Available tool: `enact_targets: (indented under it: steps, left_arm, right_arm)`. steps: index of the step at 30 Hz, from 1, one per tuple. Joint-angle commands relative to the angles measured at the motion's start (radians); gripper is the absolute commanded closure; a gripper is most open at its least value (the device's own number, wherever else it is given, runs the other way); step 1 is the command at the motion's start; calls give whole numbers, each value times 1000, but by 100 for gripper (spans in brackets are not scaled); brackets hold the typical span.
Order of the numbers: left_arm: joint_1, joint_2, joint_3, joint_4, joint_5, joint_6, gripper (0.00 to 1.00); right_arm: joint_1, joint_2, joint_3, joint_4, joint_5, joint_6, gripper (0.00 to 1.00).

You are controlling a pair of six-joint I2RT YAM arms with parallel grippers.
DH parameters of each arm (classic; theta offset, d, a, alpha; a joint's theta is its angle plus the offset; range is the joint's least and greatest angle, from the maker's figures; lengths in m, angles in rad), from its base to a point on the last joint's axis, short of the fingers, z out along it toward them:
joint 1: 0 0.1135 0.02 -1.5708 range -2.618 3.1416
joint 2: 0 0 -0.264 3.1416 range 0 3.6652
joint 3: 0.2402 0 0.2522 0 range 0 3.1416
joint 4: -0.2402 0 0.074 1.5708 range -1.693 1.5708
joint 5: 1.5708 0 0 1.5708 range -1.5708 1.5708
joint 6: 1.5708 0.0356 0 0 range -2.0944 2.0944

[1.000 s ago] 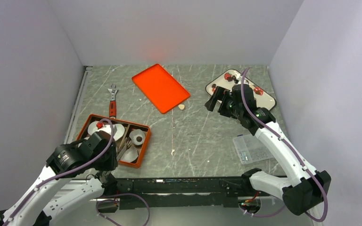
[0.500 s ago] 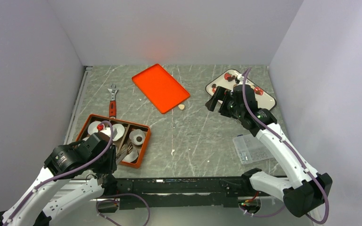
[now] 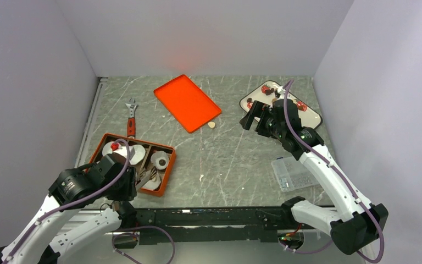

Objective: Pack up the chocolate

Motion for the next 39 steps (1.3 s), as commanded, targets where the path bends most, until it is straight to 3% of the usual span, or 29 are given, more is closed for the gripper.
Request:
enact_targets:
  steps: [1, 7, 16, 27, 39]
  left_arm:
    - [2, 22, 93, 49, -22, 22, 56]
    - [2, 99, 194, 153, -26, 80, 56]
    - [2, 292, 220, 486, -11, 190, 57]
    - [6, 656, 323, 918, 99, 324, 58]
    - [-15, 1086, 602, 1160, 215, 462, 59]
  right_arm:
    - [4, -27, 7, 10, 20, 0, 0]
    - [4, -36, 29, -4, 35, -2, 0]
    - [3, -64, 57, -39, 86, -2, 0]
    - [4, -142, 110, -103, 222, 27, 0]
    - [3, -182, 189, -211, 422, 85, 0]
